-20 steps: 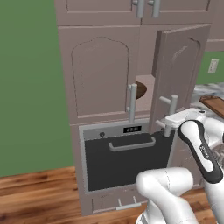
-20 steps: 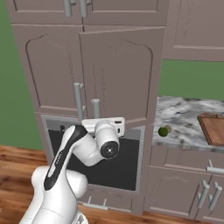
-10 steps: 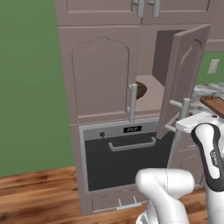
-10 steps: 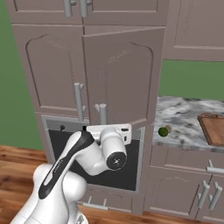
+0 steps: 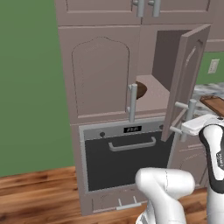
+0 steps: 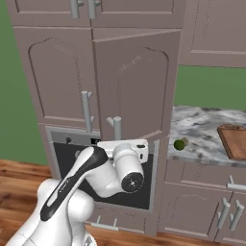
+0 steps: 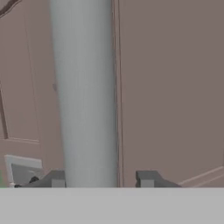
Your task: Open the cabinet. Place the bowl and condiment on the counter. Then place the lime and garlic on the cutting board.
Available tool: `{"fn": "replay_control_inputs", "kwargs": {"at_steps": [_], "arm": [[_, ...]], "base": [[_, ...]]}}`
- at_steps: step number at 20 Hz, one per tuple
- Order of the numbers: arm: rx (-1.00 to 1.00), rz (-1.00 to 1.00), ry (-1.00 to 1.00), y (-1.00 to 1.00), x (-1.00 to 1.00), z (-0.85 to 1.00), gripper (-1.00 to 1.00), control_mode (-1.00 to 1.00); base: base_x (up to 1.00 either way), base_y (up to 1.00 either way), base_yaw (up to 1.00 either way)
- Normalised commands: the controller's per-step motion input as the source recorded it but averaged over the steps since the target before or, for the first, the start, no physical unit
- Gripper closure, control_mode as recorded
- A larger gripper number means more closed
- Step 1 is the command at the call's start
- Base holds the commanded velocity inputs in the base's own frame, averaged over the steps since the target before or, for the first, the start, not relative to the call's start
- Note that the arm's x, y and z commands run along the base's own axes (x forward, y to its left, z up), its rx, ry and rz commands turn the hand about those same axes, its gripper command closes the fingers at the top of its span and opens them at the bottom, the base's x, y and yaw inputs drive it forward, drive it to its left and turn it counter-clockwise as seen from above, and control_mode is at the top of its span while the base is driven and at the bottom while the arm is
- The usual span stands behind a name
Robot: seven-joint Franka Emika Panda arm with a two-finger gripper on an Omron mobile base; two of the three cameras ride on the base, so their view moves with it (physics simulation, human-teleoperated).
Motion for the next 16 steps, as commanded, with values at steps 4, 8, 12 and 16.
{"fn": "replay_control_inputs", "kwargs": {"at_steps": [4, 8, 12, 16], "arm": [[0.00, 0.06, -0.03, -0.05, -0.06, 0.00, -1.00, -1.00], [0.00, 0.06, -0.04, -0.16, -0.25, 0.00, -1.00, -1.00], [0.00, 0.06, -0.02, -0.19, -0.45, 0.00, -1.00, -1.00], [0.00, 0.11, -0.04, -0.01, -0.58, 0.16, -1.00, -1.00]], "base": [[0.00, 0.00, 0.00], [0.00, 0.00, 0.00], [0.00, 0.00, 0.00], [0.00, 0.00, 0.00]]}}
